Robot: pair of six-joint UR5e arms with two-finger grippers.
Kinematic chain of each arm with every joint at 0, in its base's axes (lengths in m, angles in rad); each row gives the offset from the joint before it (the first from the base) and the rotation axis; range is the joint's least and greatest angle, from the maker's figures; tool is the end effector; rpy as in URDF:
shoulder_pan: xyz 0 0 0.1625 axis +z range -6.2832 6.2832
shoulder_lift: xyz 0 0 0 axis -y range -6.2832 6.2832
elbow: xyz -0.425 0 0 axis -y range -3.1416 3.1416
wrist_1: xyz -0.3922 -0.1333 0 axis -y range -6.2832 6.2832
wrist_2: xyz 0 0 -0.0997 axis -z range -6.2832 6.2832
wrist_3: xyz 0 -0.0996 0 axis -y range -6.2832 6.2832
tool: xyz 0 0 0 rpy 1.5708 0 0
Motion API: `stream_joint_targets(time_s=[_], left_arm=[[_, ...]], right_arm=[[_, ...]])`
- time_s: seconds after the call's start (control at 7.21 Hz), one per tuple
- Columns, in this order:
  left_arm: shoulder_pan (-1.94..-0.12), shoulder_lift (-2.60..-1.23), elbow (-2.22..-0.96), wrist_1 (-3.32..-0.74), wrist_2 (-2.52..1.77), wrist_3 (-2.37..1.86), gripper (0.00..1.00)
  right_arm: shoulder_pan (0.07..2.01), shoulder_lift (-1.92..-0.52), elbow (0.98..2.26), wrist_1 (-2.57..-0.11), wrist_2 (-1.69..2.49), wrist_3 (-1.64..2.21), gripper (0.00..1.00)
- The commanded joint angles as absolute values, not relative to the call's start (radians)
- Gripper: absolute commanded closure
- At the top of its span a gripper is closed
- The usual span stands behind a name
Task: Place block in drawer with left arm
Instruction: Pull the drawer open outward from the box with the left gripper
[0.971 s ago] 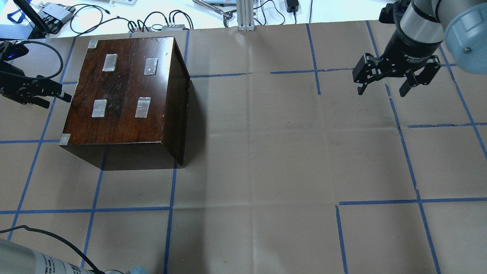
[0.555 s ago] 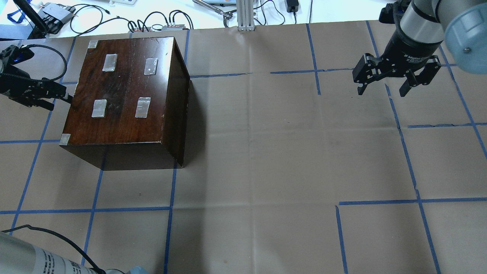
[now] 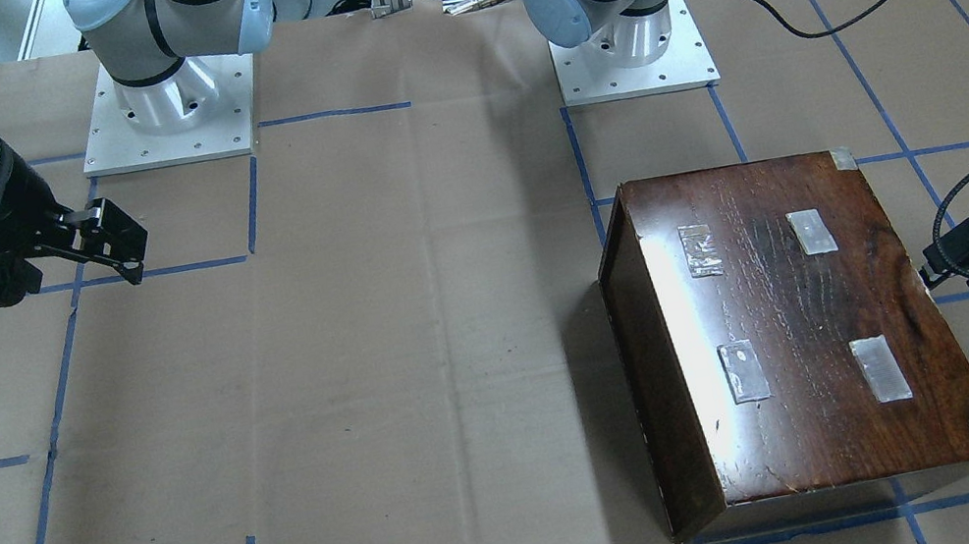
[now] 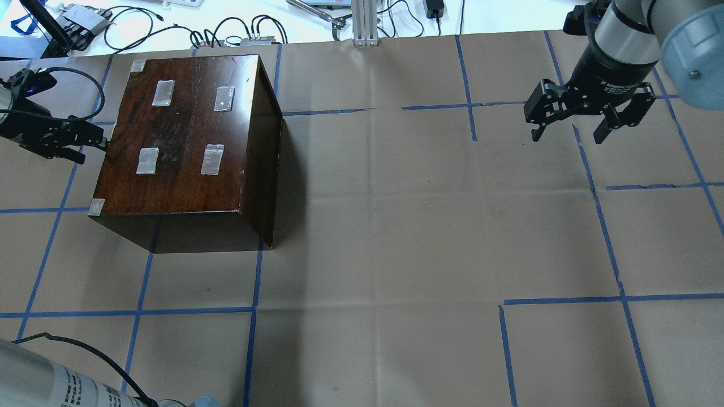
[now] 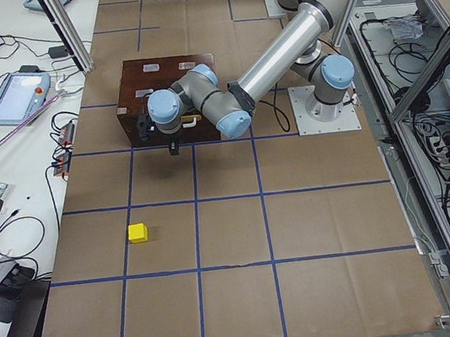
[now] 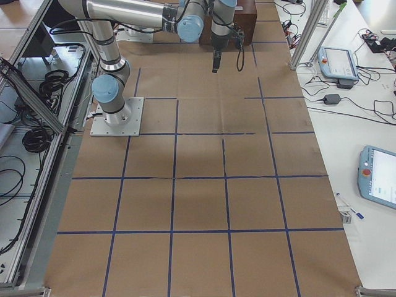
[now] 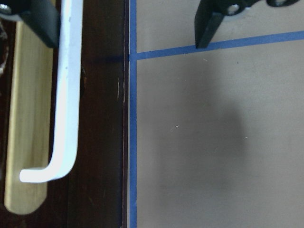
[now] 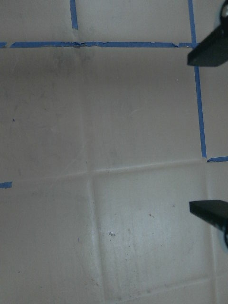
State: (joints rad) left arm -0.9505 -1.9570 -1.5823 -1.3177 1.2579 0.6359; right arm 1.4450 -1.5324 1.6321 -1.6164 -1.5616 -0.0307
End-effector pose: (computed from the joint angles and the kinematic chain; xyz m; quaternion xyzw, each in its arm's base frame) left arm 0.2192 -0.5890 0.2962 0.0036 -0.9853 0.0336 0.1677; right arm 0.0703 -0.5136 0.4433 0.0476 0.9985 0.0266 0.0067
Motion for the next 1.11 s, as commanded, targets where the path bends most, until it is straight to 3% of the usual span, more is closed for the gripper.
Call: stream_joint_targets(time_s=[0.0,0.97], left_arm=[[-0.953,-1.971,-1.582,-1.315,1.259,0.634,0.01],[-0.951,-2.003,-1.525,-1.273,1.267,0.635,0.01]], right_arm=[[1.445,-1.532,1.632,-1.617,-1.562,-0.031,0.00],[1.445,-1.532,1.632,-1.617,-1.562,-0.031,0.00]])
